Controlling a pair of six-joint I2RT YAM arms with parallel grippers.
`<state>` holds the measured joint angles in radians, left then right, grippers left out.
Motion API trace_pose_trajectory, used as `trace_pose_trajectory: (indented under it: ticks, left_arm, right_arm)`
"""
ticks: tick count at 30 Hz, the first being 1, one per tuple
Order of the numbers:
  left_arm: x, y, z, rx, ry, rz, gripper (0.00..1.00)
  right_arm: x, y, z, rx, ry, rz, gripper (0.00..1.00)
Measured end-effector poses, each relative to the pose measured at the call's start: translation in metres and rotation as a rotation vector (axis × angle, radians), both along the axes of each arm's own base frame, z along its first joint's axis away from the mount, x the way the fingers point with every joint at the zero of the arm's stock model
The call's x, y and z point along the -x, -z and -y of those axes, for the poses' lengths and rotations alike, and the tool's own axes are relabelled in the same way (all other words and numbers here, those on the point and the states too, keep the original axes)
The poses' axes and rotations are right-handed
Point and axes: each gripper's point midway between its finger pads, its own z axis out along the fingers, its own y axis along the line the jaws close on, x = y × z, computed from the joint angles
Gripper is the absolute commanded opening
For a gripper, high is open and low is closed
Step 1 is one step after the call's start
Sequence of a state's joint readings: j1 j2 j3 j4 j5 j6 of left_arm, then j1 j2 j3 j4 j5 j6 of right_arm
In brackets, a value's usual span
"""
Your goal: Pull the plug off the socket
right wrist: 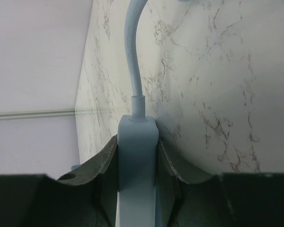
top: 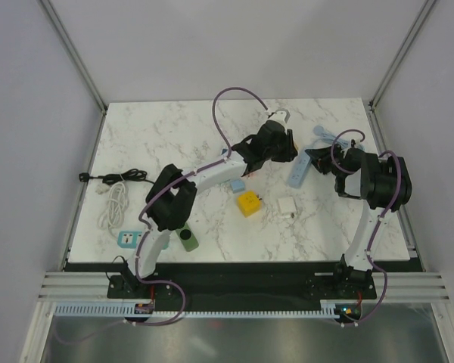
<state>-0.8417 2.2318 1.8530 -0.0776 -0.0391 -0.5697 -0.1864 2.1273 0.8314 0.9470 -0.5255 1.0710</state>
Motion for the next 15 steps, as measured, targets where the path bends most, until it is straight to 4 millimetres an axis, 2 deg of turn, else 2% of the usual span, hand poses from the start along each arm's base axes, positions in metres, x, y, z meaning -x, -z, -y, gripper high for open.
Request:
trace_pose_trajectory:
  ticks: [5, 11, 15]
  left_arm:
    - [0.017, -0.004, -0.031, -0.093, -0.019, 0.028, 0.02]
    - [0.035, -0.011, -0.096, -0.236, -0.114, 0.068, 0.02]
    - [0.055, 0.001, -0.145, -0.338, -0.194, 0.049, 0.02]
  right_arm:
    - [0.000, 0.000, 0.000, -0.003, 0.002, 0.000, 0.00]
    - [0.000, 0.000, 0.001, -0.005, 0.003, 0.000, 0.00]
    - [0.000, 0.000, 0.001, -0.005, 0.003, 0.000, 0.00]
